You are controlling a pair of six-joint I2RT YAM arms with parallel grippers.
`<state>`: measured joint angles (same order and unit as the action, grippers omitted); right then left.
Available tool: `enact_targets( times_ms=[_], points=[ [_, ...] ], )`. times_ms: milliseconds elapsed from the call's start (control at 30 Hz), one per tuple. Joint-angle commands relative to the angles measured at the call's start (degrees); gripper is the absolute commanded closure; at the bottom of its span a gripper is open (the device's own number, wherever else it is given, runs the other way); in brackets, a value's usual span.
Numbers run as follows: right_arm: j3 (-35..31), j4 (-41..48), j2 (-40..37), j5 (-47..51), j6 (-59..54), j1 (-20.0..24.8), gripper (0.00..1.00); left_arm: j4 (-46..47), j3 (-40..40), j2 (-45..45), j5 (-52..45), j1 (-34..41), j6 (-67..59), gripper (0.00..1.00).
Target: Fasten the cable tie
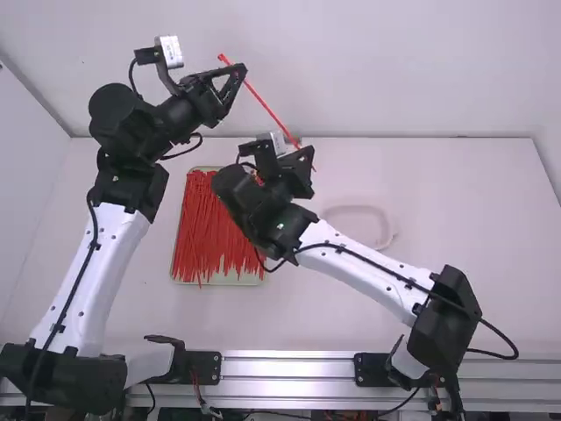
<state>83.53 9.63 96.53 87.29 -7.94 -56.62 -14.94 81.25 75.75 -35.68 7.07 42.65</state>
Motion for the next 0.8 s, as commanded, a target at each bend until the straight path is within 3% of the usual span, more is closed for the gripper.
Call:
enact_targets(
  times_ms=[0, 67, 400, 500, 533, 567, 600, 633, 767],
  points=[
    [1.79, -0.22, 0.24, 1.64, -0.04, -0.07, 1.0, -0.79, 0.07, 0.44, 0.68, 0.22, 1.38, 0.85],
    [1.79, -0.22, 0.24, 1.6, -0.02, -0.07, 1.0, -0.76, 0.07, 0.44, 0.63, 0.22, 1.77, 0.98],
    [1.79, -0.22, 0.24, -0.7, 0.74, -2.01, 0.99, -1.2, 0.07, 0.44, 0.81, 0.2, 1.6, 0.99],
    [1.79, -0.2, 0.24, -1.2, 2.12, -3.26, 0.74, -1.16, 0.07, 0.44, 0.79, -0.39, -0.17, 0.98],
    [1.79, 0.0, 0.24, -2.54, 2.1, -3.93, 0.58, -0.74, 0.07, 0.44, 0.83, -0.26, -1.11, 0.98],
    [1.79, 0.31, 0.22, -4.26, 2.05, -4.72, 0.5, -0.28, 0.07, 0.44, 0.81, -0.35, -2.03, 0.99],
    [1.79, 0.31, 0.22, -4.26, 2.05, -4.72, 0.5, -0.28, 0.07, 0.44, 0.81, -0.35, -2.03, 0.99],
    [1.86, 1.03, 0.04, -6.38, 1.2, -6.51, 0.34, 0.52, 0.07, 0.44, 0.61, -0.68, -2.67, 0.98],
    [2.01, 1.77, -1.51, -6.34, -0.13, -11.63, 0.14, 3.89, 0.07, 0.44, 0.5, -2.58, -4.5, 0.98]
  ],
)
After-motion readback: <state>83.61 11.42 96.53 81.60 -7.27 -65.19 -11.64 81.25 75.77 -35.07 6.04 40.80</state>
